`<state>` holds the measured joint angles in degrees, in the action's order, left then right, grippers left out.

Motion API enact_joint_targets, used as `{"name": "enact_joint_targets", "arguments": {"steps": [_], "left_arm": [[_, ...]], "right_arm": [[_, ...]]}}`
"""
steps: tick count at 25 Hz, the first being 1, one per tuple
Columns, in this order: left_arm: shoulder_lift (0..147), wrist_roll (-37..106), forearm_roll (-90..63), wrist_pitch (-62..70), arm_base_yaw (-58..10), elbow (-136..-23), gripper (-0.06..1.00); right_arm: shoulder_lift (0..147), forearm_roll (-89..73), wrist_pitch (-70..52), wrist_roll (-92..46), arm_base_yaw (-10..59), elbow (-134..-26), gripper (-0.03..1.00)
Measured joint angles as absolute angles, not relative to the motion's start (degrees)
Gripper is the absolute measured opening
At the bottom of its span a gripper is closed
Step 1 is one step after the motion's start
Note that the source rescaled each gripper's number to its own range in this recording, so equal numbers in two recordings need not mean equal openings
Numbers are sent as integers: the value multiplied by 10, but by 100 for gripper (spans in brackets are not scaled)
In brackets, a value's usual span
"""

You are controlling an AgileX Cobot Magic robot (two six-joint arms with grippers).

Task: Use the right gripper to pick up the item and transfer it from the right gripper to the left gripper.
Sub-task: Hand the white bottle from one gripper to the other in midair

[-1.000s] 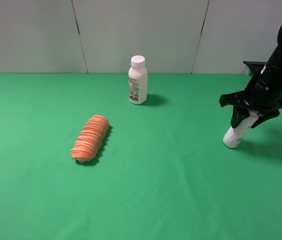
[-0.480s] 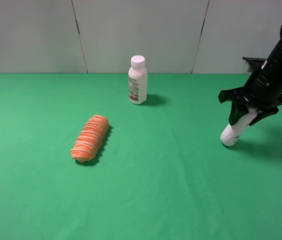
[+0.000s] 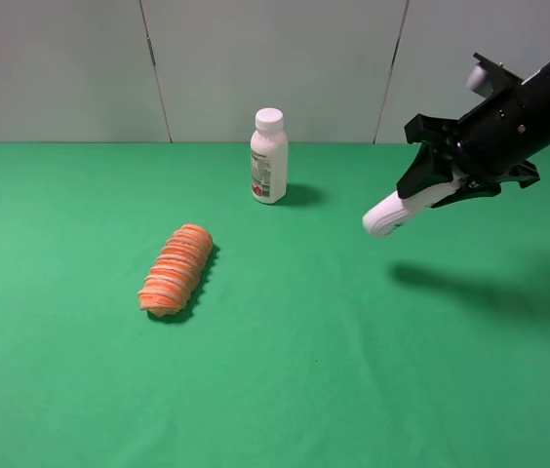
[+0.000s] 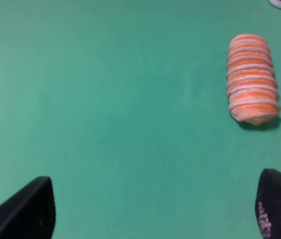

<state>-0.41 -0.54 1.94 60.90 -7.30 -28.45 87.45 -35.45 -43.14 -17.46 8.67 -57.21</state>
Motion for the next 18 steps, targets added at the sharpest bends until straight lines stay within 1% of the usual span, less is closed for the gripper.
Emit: {"name": "enact_joint_targets", "arguments": {"steps": [3,11,15,18], "left_arm": [[-4,-5,19,609,-73,-284,72],[-4,-5,19,609,-73,-284,72],[-4,-5,19,609,-73,-284,72],[-4,-5,19,609,-73,-284,72]], "right_arm": [[857,-455,-406,-238,96,-530,3],[836,-690,-389,-415,101,-430,2],[835,-790,-392,-509,101,-411,2],[835,-826,-392,-548,101,-411,2]]}}
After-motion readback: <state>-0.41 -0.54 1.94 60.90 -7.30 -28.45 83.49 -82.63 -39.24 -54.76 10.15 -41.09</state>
